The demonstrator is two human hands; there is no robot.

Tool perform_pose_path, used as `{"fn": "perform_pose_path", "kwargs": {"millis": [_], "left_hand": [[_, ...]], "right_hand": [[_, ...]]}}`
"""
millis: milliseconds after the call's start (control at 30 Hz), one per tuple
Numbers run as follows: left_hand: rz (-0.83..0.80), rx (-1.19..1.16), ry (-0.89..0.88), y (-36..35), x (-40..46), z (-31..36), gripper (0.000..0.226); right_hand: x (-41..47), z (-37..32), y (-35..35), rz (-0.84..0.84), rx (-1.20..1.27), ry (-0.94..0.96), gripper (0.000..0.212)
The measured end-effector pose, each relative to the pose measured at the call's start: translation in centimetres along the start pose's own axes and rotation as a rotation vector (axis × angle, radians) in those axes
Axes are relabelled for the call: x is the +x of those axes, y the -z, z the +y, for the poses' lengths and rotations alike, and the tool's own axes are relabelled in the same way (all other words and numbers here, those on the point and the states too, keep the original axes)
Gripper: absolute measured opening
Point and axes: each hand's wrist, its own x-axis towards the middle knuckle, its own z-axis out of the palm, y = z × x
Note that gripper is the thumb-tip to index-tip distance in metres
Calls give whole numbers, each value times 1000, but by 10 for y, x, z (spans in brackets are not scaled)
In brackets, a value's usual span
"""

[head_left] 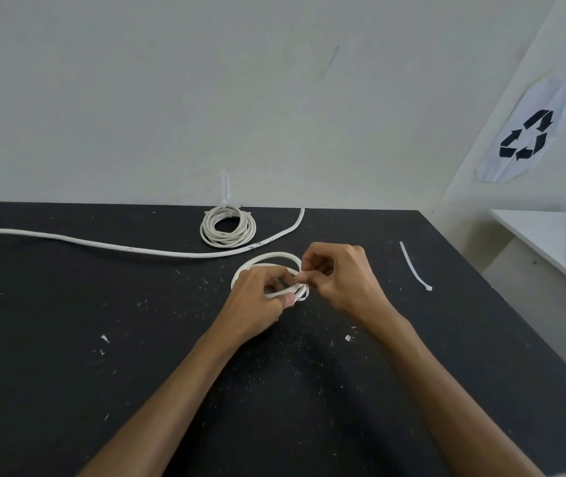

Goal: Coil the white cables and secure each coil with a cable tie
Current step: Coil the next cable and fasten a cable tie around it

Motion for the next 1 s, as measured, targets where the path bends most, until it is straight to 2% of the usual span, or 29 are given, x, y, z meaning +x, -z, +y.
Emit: {"fn": "perform_pose_path", "kwargs": {"millis": [200,367,567,700,800,900,1000], "left_hand": [[-10,-95,-8,5,-6,6,20],[-29,-201,-13,12,-7,8,25],[-73,-314,1,24,-5,5,8],[-112,-346,-13,30,-2,3,6],[-106,-374,-11,32,0,3,16],[-96,-389,-20,32,0,2,21],[-88,-393,-33,32,-1,4,23]], "right_hand": [[12,-2,3,-115,-88,103,15],[10,-2,1,9,-76,261,21],[6,-10,1,74,-46,349,19],[8,-14,2,87,-86,372,20],[8,-20,1,108,-137,379,24],[7,-29,1,75,-158,393,8],[7,-33,2,34,-179,388,29]]}}
